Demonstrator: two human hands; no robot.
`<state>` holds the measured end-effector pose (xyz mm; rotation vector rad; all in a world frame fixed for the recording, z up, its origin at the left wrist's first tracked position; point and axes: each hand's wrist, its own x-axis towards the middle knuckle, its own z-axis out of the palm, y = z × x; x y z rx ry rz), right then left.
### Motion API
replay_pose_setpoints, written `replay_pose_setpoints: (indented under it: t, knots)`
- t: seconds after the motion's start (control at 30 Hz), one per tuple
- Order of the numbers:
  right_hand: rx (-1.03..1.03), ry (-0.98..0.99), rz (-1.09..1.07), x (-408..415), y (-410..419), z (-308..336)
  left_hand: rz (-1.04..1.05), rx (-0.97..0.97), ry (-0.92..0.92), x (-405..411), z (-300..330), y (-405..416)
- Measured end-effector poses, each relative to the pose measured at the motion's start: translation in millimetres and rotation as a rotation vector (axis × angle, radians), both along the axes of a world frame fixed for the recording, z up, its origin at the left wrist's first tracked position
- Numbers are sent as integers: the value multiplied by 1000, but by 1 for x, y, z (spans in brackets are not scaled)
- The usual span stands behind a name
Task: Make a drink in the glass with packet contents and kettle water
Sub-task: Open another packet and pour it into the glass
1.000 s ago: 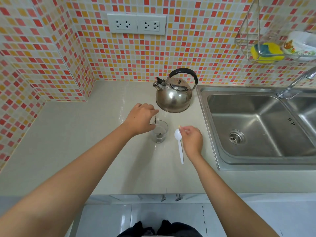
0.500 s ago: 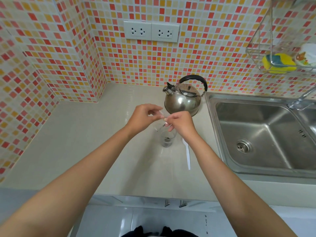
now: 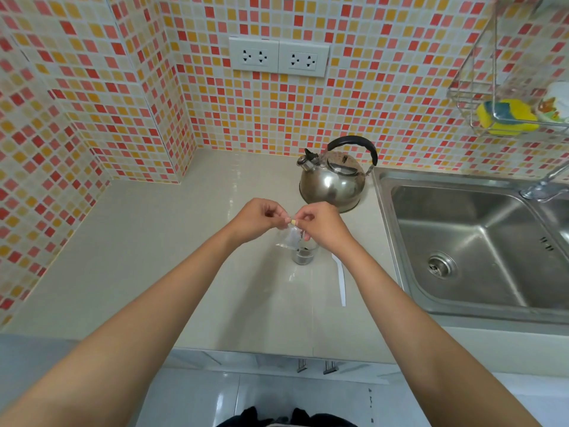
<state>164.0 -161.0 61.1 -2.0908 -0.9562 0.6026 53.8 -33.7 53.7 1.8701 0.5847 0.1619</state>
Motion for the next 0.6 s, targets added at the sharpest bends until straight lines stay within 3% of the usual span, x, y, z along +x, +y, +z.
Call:
replay_pose_setpoints:
  t: [0.2, 0.4, 0.6]
  knots:
    - [56, 11, 15, 0, 5, 2, 124, 135, -30, 3, -2, -6]
    - [130, 119, -52, 13, -6, 8, 178, 47, -112, 8, -3, -6]
    - [101, 22, -97, 16, -11, 13, 115, 3, -135, 17, 1, -15]
